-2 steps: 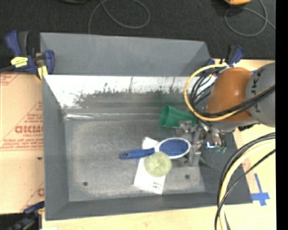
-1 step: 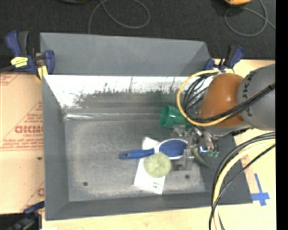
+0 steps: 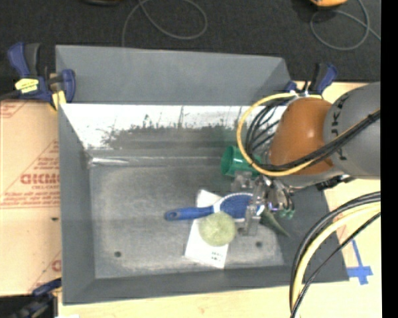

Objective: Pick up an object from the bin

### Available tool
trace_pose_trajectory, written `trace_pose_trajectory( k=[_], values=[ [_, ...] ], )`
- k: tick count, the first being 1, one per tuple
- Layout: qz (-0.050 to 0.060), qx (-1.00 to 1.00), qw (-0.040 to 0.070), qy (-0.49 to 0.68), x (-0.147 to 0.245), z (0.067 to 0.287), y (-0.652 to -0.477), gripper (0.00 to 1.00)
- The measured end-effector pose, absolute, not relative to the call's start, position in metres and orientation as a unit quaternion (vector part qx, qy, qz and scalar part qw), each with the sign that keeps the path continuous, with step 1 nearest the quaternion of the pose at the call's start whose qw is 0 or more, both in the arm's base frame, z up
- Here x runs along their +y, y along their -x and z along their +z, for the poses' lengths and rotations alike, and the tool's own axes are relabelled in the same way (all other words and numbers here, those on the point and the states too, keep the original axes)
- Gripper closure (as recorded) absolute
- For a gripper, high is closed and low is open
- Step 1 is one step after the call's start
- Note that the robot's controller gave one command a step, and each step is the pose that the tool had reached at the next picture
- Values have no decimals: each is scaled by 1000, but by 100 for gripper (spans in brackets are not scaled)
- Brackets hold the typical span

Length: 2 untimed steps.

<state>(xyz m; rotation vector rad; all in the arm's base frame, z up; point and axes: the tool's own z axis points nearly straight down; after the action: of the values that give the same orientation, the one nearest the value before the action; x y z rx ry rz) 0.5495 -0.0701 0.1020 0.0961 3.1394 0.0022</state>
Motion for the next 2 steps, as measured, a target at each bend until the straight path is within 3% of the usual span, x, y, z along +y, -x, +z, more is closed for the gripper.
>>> trace_pose_trajectory(
  k=[1,2],
  values=[
    [-1,1000,2,-30,-75,76,-549,0],
    [1,996,6,-93,-79,73,-563,100]
  ],
)
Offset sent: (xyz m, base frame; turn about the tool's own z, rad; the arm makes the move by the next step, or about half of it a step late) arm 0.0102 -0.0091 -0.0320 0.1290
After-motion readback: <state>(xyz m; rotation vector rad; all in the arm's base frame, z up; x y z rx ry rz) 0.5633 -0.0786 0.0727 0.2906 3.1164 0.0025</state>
